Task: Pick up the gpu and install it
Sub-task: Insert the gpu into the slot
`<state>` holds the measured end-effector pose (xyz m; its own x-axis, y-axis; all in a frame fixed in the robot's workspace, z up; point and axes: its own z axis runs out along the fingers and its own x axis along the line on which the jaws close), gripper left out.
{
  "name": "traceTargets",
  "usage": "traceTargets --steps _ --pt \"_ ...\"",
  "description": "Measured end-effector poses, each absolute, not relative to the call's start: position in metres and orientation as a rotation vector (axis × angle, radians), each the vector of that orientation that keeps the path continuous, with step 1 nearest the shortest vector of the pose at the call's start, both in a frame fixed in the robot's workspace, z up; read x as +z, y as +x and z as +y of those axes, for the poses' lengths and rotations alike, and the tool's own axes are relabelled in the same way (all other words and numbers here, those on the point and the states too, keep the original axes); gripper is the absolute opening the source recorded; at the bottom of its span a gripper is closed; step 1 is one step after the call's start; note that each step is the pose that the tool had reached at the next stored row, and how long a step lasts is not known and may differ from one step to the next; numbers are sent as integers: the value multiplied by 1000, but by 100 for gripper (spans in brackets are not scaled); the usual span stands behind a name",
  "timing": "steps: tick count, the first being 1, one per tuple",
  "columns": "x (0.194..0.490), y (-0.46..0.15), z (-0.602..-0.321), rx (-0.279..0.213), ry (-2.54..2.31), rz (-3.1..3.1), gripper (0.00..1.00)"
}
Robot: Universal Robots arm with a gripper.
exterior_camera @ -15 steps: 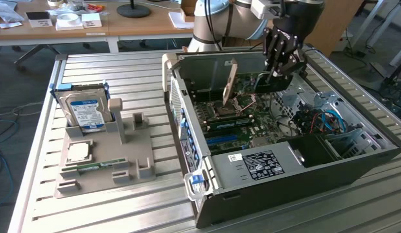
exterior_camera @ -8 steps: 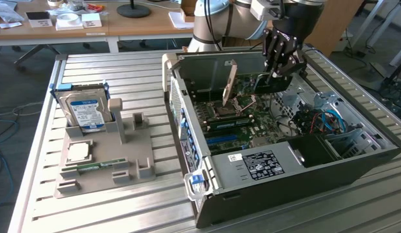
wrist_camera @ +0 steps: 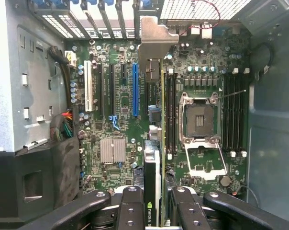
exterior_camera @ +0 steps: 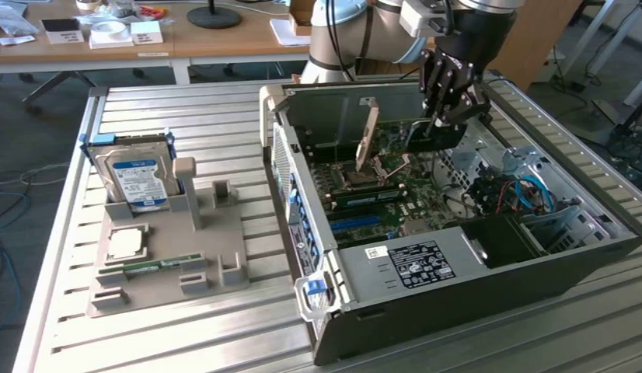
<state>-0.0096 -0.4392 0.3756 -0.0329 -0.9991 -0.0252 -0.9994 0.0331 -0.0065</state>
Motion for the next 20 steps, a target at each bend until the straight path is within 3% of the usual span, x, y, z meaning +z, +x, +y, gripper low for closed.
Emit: traceTargets --steps 20 --pt "368 -10 -439 20 -2169 2242 27"
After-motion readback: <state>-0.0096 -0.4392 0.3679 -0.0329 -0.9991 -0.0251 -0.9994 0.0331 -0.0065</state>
